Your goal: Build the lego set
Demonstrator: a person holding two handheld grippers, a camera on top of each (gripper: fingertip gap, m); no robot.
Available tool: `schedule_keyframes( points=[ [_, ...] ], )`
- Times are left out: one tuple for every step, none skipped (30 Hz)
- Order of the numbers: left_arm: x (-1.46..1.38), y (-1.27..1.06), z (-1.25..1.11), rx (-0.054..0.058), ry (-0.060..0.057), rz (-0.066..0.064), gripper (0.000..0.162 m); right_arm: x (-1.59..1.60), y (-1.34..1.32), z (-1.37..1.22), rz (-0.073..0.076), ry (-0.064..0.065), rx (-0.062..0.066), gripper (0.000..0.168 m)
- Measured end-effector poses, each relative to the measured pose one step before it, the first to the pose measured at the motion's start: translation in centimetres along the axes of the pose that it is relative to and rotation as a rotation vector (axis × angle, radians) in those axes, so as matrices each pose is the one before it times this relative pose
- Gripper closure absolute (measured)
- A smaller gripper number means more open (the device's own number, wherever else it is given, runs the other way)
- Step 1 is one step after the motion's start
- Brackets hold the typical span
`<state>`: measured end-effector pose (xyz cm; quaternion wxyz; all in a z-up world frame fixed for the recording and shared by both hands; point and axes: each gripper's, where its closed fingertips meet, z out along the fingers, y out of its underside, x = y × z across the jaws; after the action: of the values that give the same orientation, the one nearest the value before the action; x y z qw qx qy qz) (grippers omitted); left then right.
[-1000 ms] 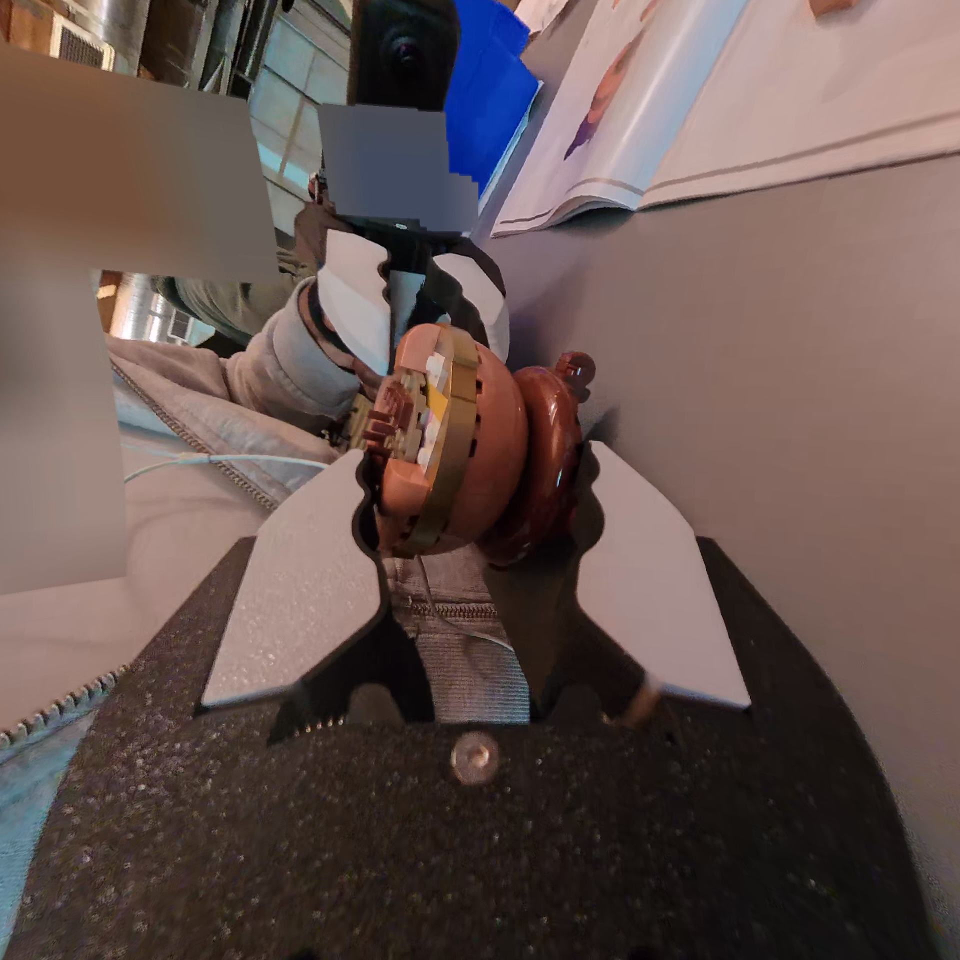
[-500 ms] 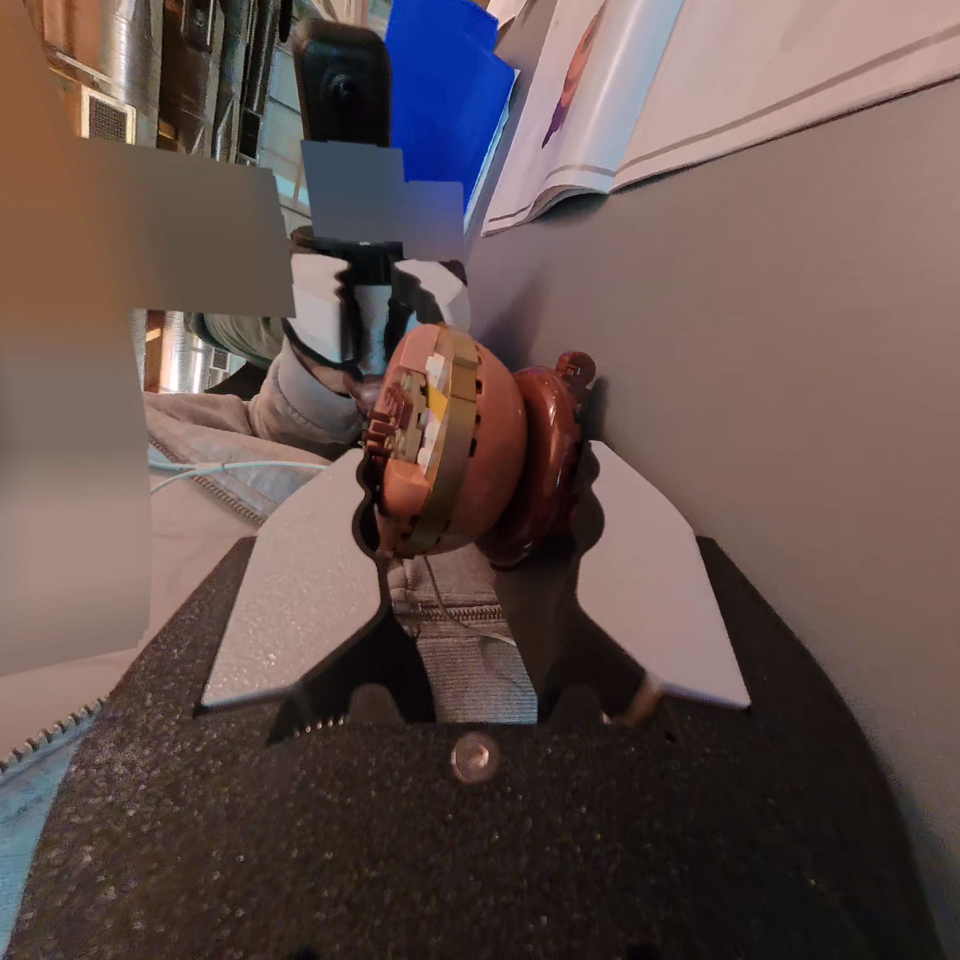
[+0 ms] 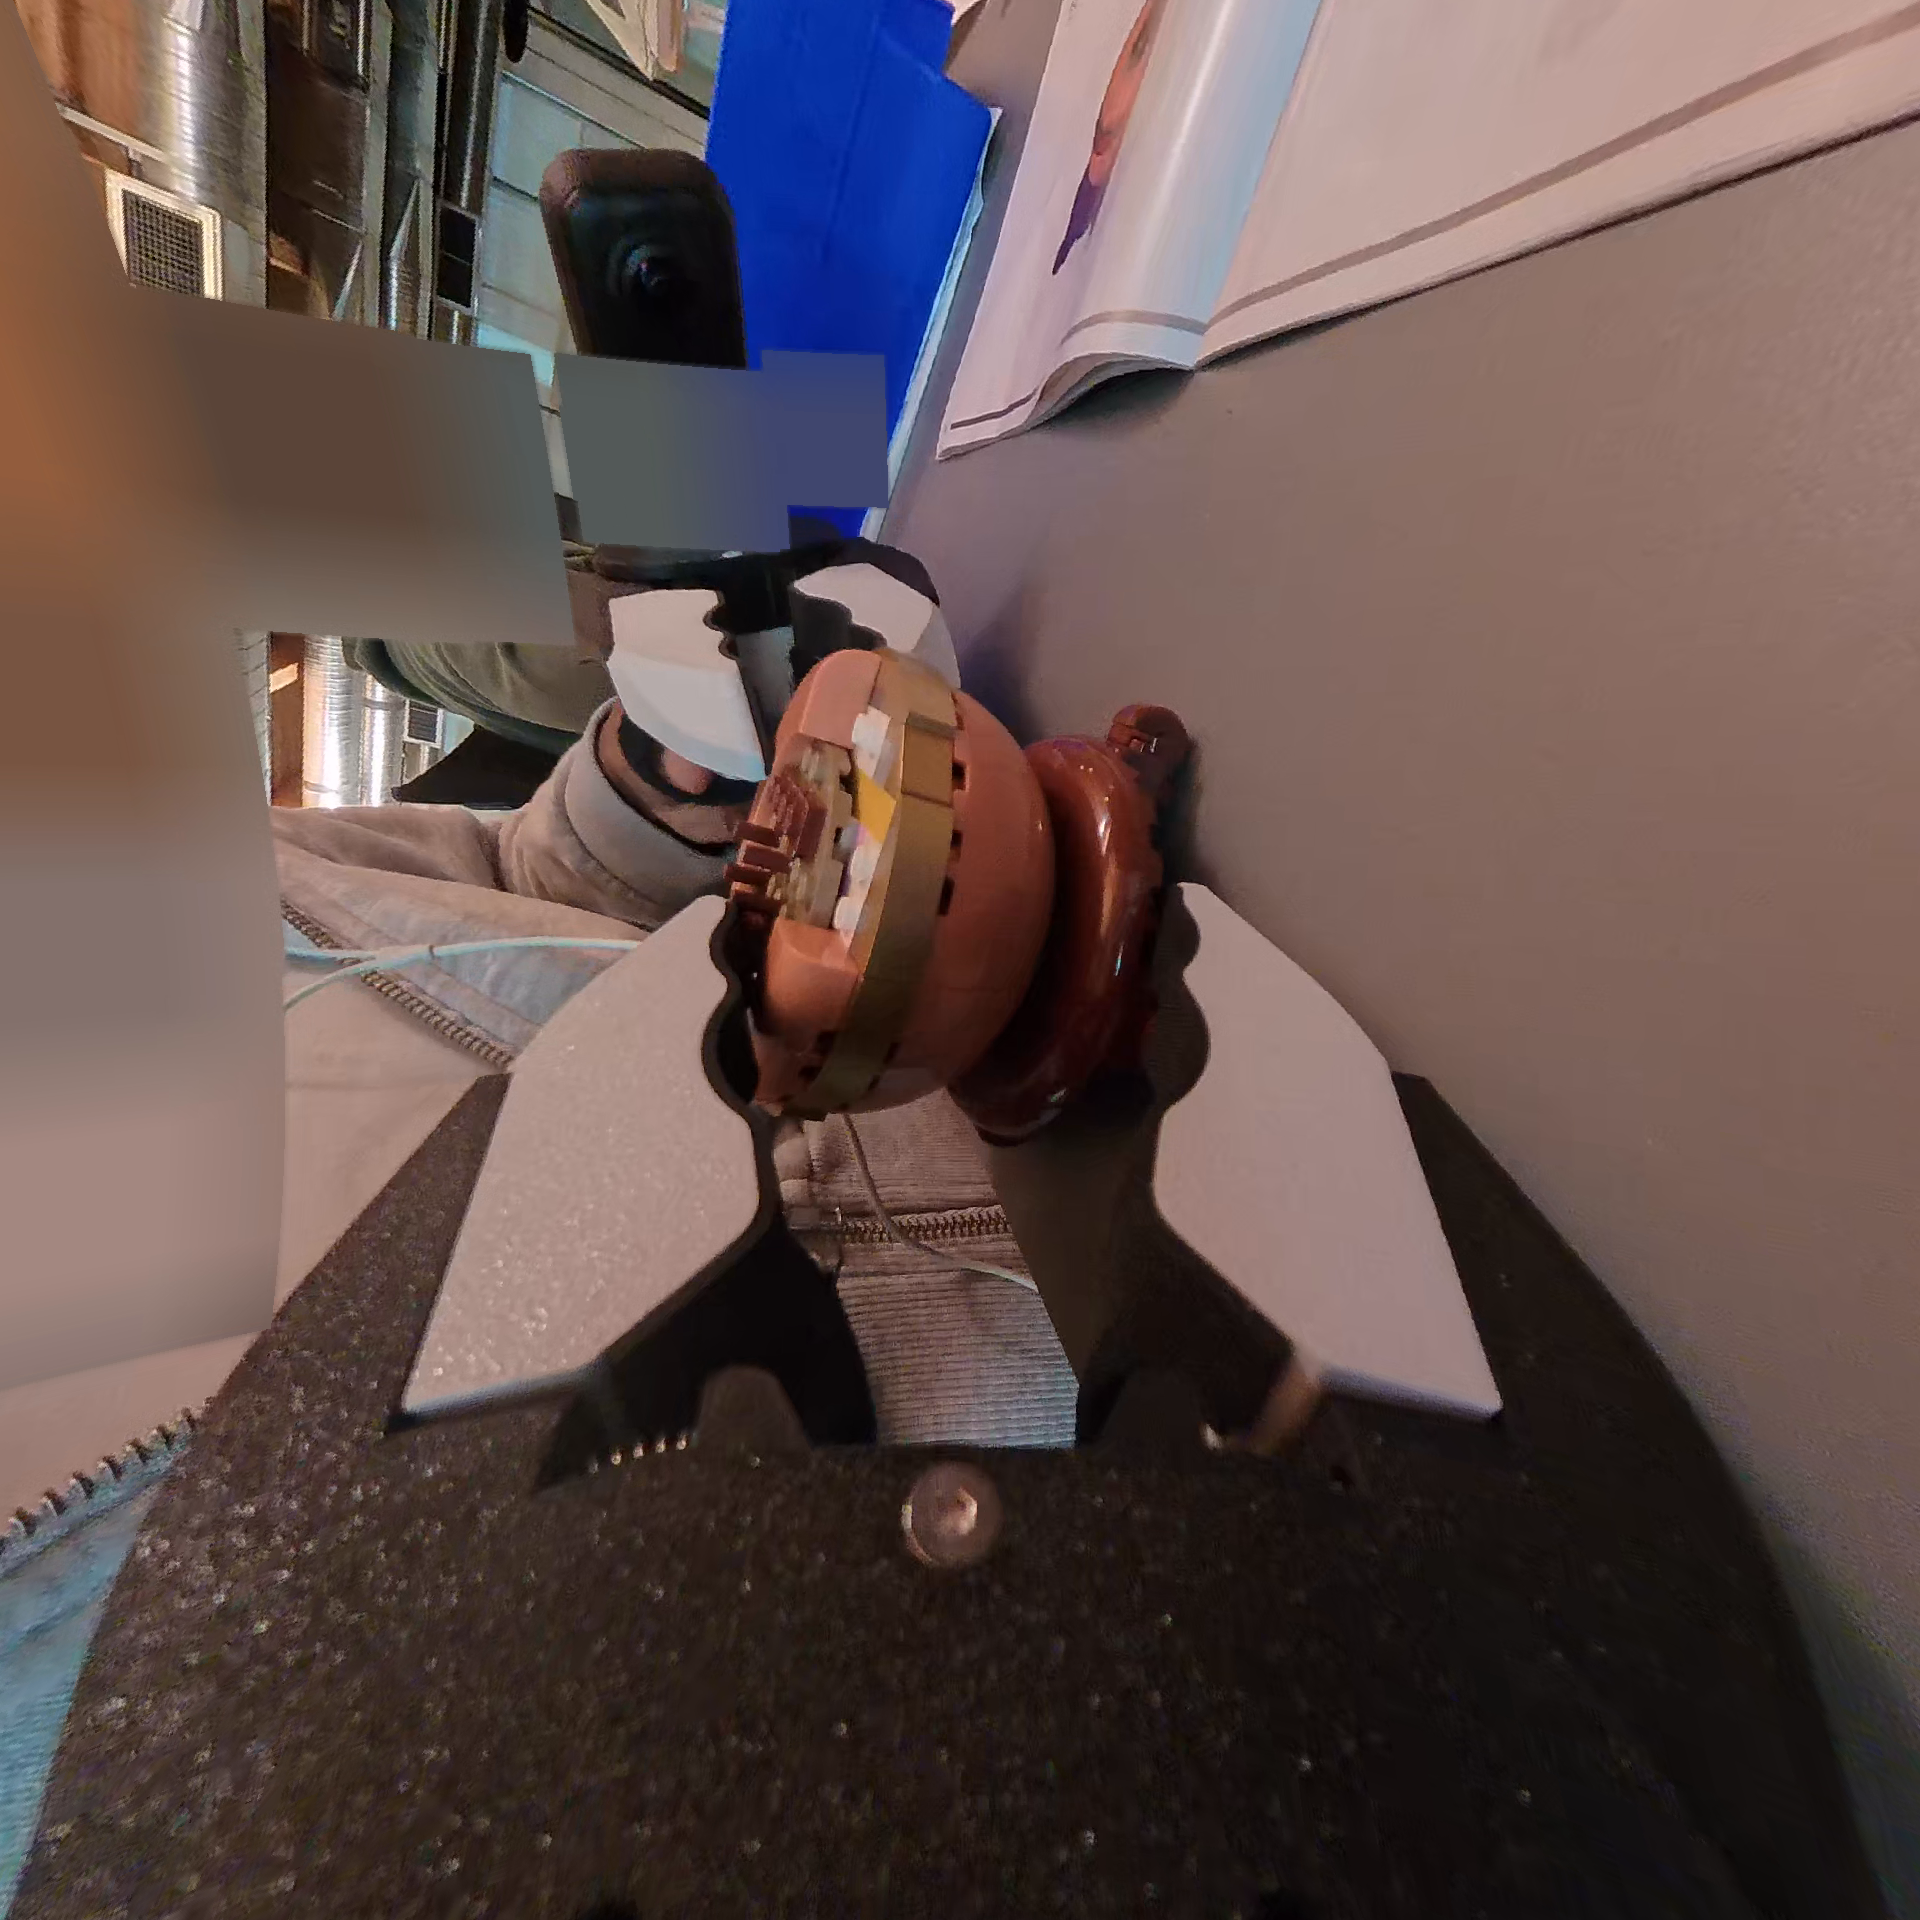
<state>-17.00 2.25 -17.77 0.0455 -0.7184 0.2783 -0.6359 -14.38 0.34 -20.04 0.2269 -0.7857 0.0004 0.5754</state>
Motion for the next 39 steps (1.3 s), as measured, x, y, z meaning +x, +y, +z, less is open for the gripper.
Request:
schedule_keyframes(
  points=[
    [0.056,-0.045,-0.060,-0.0052,0.0010,0.0063,0.130,0.013,-0.043,-0.003,0.0029,0.0012,0.0001,0.095],
    [0.002,-0.162,-0.051,-0.0025,-0.0025,0.0081,0.131,0.063,-0.179,0.011,0.0058,0.0015,0.0047,0.095],
    [-0.168,-0.414,-0.071,0.0111,-0.0148,0.0135,0.130,0.120,-0.382,0.075,0.0073,0.0023,0.0130,0.095],
    [-0.322,-0.693,-0.150,0.0234,-0.0248,0.0292,0.130,0.182,-0.601,0.206,0.0034,0.0082,0.0244,0.095],
    [-0.175,-0.747,-0.230,0.0242,-0.0204,0.0298,0.128,0.168,-0.651,0.326,-0.0019,0.0071,0.0223,0.094],
    [0.392,-0.852,-0.374,0.0250,0.0122,0.0229,0.110,0.115,-0.511,0.356,-0.0020,-0.0003,0.0050,0.094],
    [0.647,-1.019,-0.593,0.0361,0.0219,0.0302,0.103,0.058,-0.415,0.362,-0.0013,-0.0004,-0.0042,0.094],
    [0.248,-0.918,-0.579,0.0342,-0.0173,0.0579,0.103,0.073,-0.386,0.353,0.0027,0.0021,-0.0041,0.094],
    [-0.480,-0.586,-0.556,0.0161,-0.0733,0.0802,0.103,0.029,-0.317,0.277,-0.0013,0.0014,-0.0046,0.094],
    [-0.588,-0.407,-0.516,0.0085,-0.0736,0.0789,0.102,-0.165,-0.196,0.157,-0.0086,-0.0075,-0.0037,0.087],
    [-0.096,-0.388,-0.509,0.0167,-0.0351,0.0496,0.102,-0.246,-0.156,0.003,-0.0003,-0.0068,-0.0001,0.077],
    [0.296,-0.443,-0.620,0.0293,0.0028,0.0139,0.102,-0.191,-0.077,-0.206,-0.0080,0.0000,-0.0006,0.070],
    [0.238,-0.436,-0.690,0.0350,0.0132,-0.0090,0.103,-0.037,-0.150,-0.414,-0.0120,0.0115,0.0100,0.063],
    [0.046,-0.413,-0.552,0.0372,0.0044,-0.0158,0.103,0.047,-0.181,-0.564,-0.0134,0.0184,0.0165,0.058],
    [-0.302,-0.474,-0.434,0.0387,-0.0108,-0.0155,0.103,-0.217,-0.322,-0.640,-0.0244,0.0008,0.0238,0.054],
    [-0.525,-0.434,-0.550,0.0389,-0.0198,-0.0103,0.103,-0.534,-0.658,-0.752,-0.0459,-0.0092,0.0470,0.053],
    [-0.477,-0.405,-0.592,0.0370,-0.0136,-0.0040,0.104,-0.795,-1.122,-0.935,-0.0839,-0.0073,0.0710,0.055],
    [-0.211,-0.426,-0.559,0.0341,-0.0045,0.0064,0.104,-1.263,-1.793,-1.086,-0.1509,-0.0102,0.0943,0.064],
    [-0.112,-0.435,-0.546,0.0322,-0.0081,0.0189,0.105,-1.559,-2.441,-1.065,-0.2148,-0.0037,0.1083,0.075],
    [0.033,-0.474,-0.485,0.0325,-0.0074,0.0366,0.105,-1.467,-2.838,-0.770,-0.2460,0.0047,0.1066,0.083],
    [0.234,-0.449,-0.378,0.0313,-0.0009,0.0551,0.105,-0.962,-2.924,-0.352,-0.2482,0.0130,0.0978,0.085],
    [0.228,-0.385,-0.262,0.0258,-0.0063,0.0680,0.105,-0.477,-2.389,0.067,-0.2155,0.0062,0.0736,0.089],
    [0.048,-0.248,-0.142,0.0152,-0.0215,0.0727,0.105,-0.107,-1.556,0.328,-0.1837,-0.0112,0.0424,0.112],
    [0.019,-0.076,-0.063,0.0085,-0.0239,0.0762,0.102,-0.354,-0.337,0.717,-0.1055,-0.0919,-0.0255,0.141],
    [0.088,0.083,-0.012,0.0002,-0.0183,0.0739,0.102,-0.021,0.556,0.948,0.0181,-0.0962,-0.0646,0.150],
    [0.067,0.204,-0.031,-0.0103,-0.0214,0.0615,0.105,0.154,1.170,1.033,0.0584,-0.1067,-0.0923,0.149],
    [0.060,0.266,-0.064,-0.0148,-0.0218,0.0435,0.111,0.351,1.706,0.986,0.0466,-0.1106,-0.1221,0.146],
    [0.128,0.256,-0.081,-0.0086,-0.0168,0.0265,0.118,0.828,2.106,1.002,0.0095,-0.0880,-0.1399,0.143],
    [0.123,0.171,-0.071,0.0004,-0.0127,0.0146,0.120,0.938,2.221,1.155,-0.0166,-0.0767,-0.1343,0.133],
    [0.124,0.111,-0.035,0.0054,-0.0097,0.0080,0.122,0.694,2.173,1.335,-0.0413,-0.0857,-0.1181,0.133],
    [0.142,0.111,-0.004,0.0067,-0.0046,0.0037,0.121,0.893,1.667,1.482,-0.0498,-0.0587,-0.0844,0.135],
    [0.134,0.157,0.004,-0.0005,0.0041,0.0022,0.120,0.292,1.090,1.608,-0.0551,-0.0770,-0.0450,0.136],
    [0.180,0.252,-0.013,-0.0122,0.0106,0.0003,0.117,0.333,0.905,1.584,-0.0521,-0.0620,-0.0434,0.139],
    [0.254,0.345,0.022,-0.0219,0.0233,0.0029,0.116,0.454,0.893,1.474,-0.0458,-0.0454,-0.0507,0.140],
    [0.545,0.451,0.023,-0.0284,0.0440,0.0091,0.116,0.150,1.050,1.312,-0.0408,-0.0575,-0.0643,0.140],
    [0.700,0.505,0.070,-0.0293,0.0485,0.0120,0.116,0.346,1.064,1.084,-0.0239,-0.0377,-0.0644,0.141],
    [0.337,0.448,0.132,-0.0256,0.0266,0.0104,0.115,0.129,0.797,0.905,-0.0127,-0.0427,-0.0441,0.141],
    [0.171,0.450,0.230,-0.0232,0.0146,0.0129,0.110,0.188,0.534,0.704,-0.0028,-0.0302,-0.0268,0.141],
    [0.277,0.476,0.290,-0.0240,0.0239,0.0217,0.105,0.258,0.373,0.528,0.0000,-0.0160,-0.0151,0.141]
  ],
)
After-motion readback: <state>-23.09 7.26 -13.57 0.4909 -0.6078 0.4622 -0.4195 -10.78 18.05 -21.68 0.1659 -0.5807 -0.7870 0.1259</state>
